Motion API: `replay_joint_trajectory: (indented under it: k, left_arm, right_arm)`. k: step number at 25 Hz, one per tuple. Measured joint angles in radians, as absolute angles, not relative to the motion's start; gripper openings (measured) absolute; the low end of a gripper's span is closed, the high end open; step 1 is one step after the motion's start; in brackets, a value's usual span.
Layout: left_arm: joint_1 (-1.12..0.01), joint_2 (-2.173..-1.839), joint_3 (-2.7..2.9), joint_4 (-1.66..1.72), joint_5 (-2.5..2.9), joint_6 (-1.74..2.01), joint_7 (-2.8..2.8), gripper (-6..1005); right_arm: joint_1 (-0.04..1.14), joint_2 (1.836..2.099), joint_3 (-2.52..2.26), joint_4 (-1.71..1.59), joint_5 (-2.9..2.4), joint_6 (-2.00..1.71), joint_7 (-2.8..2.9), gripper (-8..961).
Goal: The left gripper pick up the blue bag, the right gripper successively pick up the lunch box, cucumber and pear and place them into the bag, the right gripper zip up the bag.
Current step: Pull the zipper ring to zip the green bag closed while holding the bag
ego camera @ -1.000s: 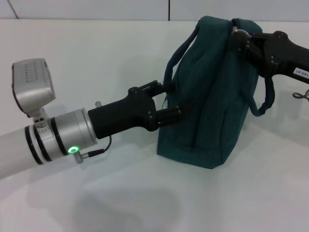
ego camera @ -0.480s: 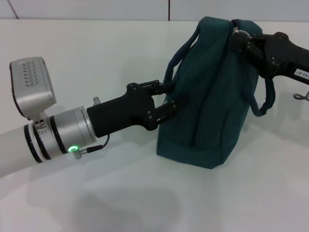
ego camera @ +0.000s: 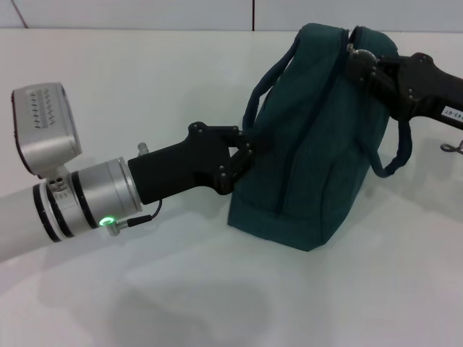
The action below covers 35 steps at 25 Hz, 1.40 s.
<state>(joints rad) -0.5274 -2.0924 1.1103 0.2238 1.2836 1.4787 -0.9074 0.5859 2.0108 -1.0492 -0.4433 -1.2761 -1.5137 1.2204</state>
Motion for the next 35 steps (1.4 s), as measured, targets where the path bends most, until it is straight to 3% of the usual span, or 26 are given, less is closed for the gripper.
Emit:
replay_joint_trajectory:
  k: [4, 13, 27, 35]
  left_arm:
    - [-0.526, -2.092, 1.111, 0.227, 1.284, 1.482, -0.907, 48]
    - [-0.53, -2.088, 1.112, 0.229, 1.303, 1.489, -0.907, 59]
    - [-0.509, -2.01, 1.11, 0.395, 1.415, 1.623, -1.0, 77]
    - [-0.505, -2.018, 1.108, 0.396, 1.446, 1.6, -0.986, 87]
  right_arm:
    - [0.586, 2.011, -1.049, -0.44, -1.279, -1.513, 1.22, 6]
    - [0.591, 2.012, -1.049, -0.418, -1.287, -1.507, 1.216, 6]
    - [0.599, 2.006, -1.055, -0.448, -1.311, -1.704, 1.264, 7]
    - [0.6, 2.012, -1.081, -0.42, -1.338, -1.637, 1.271, 7]
